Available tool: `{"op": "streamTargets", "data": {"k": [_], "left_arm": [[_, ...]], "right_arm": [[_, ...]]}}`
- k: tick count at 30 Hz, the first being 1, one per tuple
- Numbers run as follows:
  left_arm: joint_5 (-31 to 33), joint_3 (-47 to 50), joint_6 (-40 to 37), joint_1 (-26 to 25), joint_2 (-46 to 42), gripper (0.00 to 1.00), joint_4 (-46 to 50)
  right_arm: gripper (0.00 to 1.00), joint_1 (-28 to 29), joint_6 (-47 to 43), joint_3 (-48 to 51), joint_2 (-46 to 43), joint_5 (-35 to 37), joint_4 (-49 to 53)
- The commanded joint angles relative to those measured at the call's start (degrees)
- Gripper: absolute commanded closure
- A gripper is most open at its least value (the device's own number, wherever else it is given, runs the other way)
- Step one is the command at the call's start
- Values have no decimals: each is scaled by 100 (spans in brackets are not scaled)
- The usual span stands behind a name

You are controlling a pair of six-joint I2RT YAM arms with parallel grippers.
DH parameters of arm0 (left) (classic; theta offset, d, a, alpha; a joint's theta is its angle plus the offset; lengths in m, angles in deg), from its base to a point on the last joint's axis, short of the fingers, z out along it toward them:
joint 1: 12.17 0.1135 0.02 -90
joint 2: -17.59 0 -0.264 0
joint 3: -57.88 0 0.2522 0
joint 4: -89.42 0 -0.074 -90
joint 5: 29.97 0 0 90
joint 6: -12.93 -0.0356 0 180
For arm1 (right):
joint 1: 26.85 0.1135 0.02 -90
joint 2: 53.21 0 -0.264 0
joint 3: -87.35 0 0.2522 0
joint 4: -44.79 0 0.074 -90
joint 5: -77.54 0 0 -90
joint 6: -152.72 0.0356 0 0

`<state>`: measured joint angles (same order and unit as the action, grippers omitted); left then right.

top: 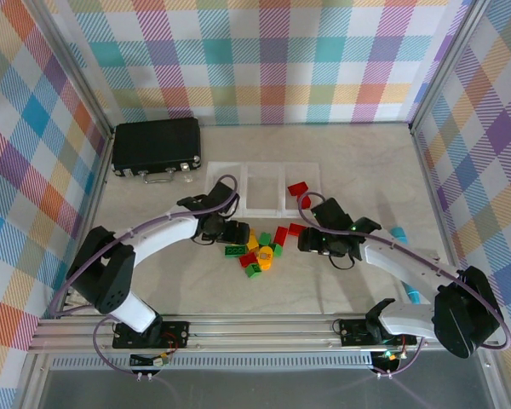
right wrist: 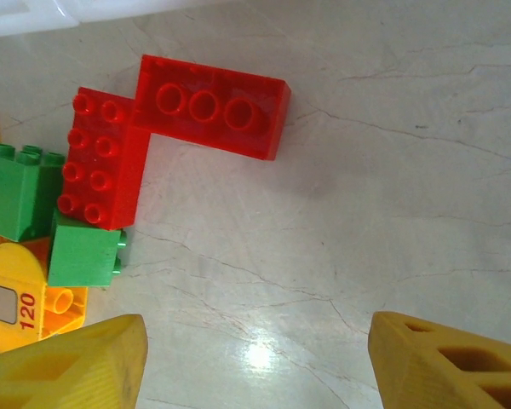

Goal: Sort the legos into containers by color
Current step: Pick up the lego from the center of the table.

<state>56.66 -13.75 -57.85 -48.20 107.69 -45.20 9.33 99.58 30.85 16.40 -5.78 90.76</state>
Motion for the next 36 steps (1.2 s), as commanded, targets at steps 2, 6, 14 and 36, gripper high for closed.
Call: {"op": "streamTargets", "data": {"k": [2,6,14,36], "left_arm": [[141,-294,-29,-93,263,19,241],[255,-374,44,-97,478,22,242],[208,-506,75,-123,821,35,127],[681,-392,161,-123,620,70,265]], "right_arm": [[31,-15,54,116,27,32,-181],[31,-14,41,138,27,40,-173],[31,-15,1,185,-17,69,-134],[30,-15,-22,165,-17,217,1]]}}
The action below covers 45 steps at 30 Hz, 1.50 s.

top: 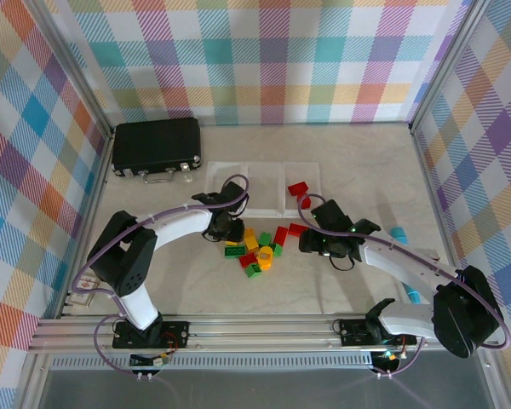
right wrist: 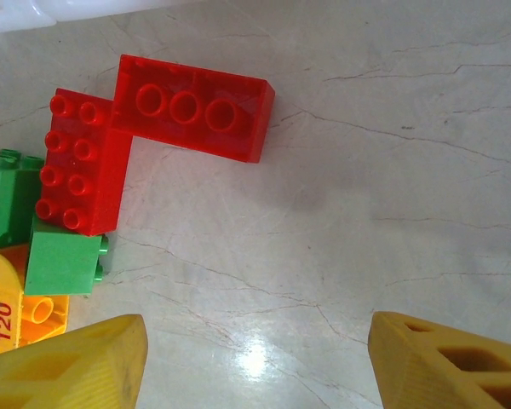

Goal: Sort the legos into containers by color
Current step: Pick up the lego from the center of the table, then place the lego in the container.

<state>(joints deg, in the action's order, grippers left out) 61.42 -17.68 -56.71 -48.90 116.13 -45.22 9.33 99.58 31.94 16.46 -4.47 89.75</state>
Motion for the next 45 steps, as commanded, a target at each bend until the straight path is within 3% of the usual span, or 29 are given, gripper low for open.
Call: {"op": "streamTargets", "data": {"k": [1,11,19,31,45], "left_arm": [[236,12,48,-46,-289,70,294],[432,-89,41,110,-1166,74,625],[389,-758,-215,719,-1279,76,910],[289,-2556,-568,1282,181,75,829],[480,-3279,-657,1318,1412,73,634]], "right_arm": [[30,-15,-21,60,-31,88,114],[30,-15,-13,45,-116,188,203],[30,-15,-22,-23,-177,278,239],[30,-15,-47,-28,-339,309,167],[30,-14,305,404,-1532,617,370]]}}
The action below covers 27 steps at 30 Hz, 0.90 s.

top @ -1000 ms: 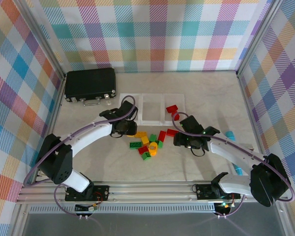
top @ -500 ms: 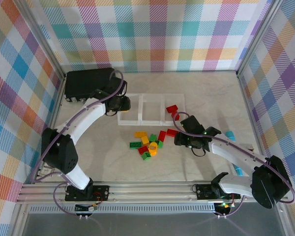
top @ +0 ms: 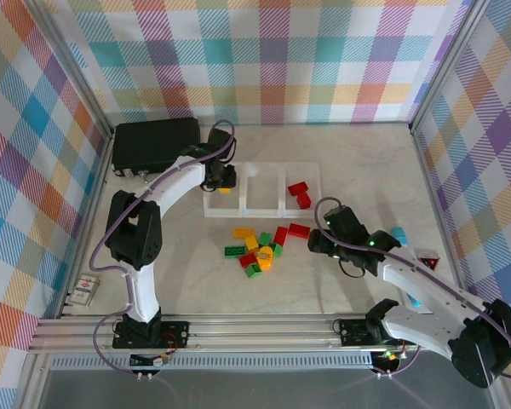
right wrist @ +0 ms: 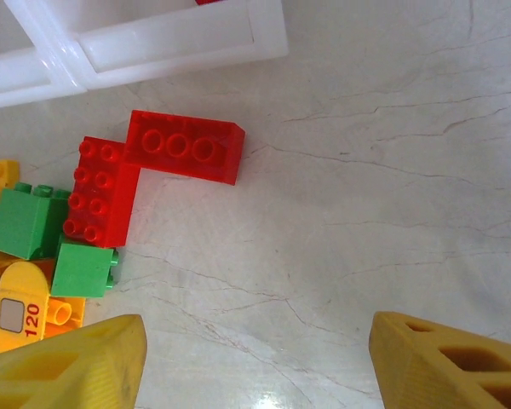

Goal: Sort the legos into containers by color
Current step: Place the lego in the container, then pick up the lego from the middle-left of the table.

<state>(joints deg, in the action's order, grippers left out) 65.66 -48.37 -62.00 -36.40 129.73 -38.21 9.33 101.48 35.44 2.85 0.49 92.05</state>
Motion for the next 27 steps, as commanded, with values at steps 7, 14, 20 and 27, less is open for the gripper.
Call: {"op": "streamTargets", "data": {"k": [7,14,20,27], "left_arm": [[122,-154,-114,67,-55,58,-104],[115,35,-154,67,-512,45,-192],[-307,574,-350,67,-1342,33,-276],[-658,2270,-174,59,-2737,22,-916]], "right_arm": [[28,-15,171,66,-392,201,451],[29,-13,316,239,-680,33,554],[29,-15,227,154,-806,-290,654],[29,-2,105,93,-481,-977,348]]}}
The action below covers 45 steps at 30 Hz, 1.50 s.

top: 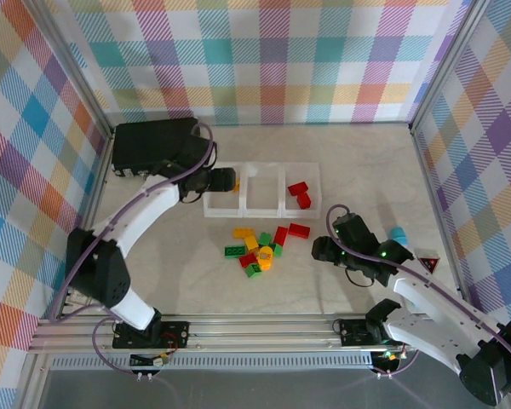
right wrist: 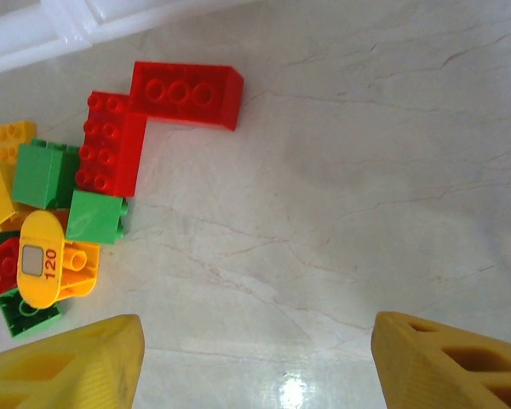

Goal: Sort the legos into containers by color
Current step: Pick up the lego from the middle-left of the table.

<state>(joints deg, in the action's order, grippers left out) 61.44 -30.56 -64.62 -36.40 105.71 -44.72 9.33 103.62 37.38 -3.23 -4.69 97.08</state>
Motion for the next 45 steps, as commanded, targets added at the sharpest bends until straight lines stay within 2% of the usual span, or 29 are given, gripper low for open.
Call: {"op": "streamTargets", "data": {"k": [1,9,13,16,20,23,27,31,39,45], "left_arm": [[-221,739,165,59,-544,22,-336],[-165,2290,554,25,-2031,19,-576],[-13,2800,714,15,-2713,13,-565],[94,3032,772,21,-3133,7,-499],[126,3213,761,15,-3406,2,-402],[-110,3316,743,15,-3439,2,-380],[-874,3451,852,-131,-3416,6,-592],[-591,3142,894,-1191,-3050,7,-484],[9,2144,1448,-2741,-1194,11,-346],[190,1467,1809,-3250,-59,16,-330]], "right_arm": [[29,7,-118,-135,208,-561,-196],[28,521,-32,-740,1201,-417,-70],[25,903,661,-1371,2085,117,447],[24,1346,1133,-1723,2642,322,449],[23,1690,1413,-2142,3238,471,384],[23,1769,1598,-2324,3342,723,457],[21,1769,1884,-2257,2845,1464,907],[16,1592,1939,-1818,1783,2030,1278],[17,407,1258,-959,-598,1608,1849],[19,253,1173,-517,-1191,1166,1903]]}}
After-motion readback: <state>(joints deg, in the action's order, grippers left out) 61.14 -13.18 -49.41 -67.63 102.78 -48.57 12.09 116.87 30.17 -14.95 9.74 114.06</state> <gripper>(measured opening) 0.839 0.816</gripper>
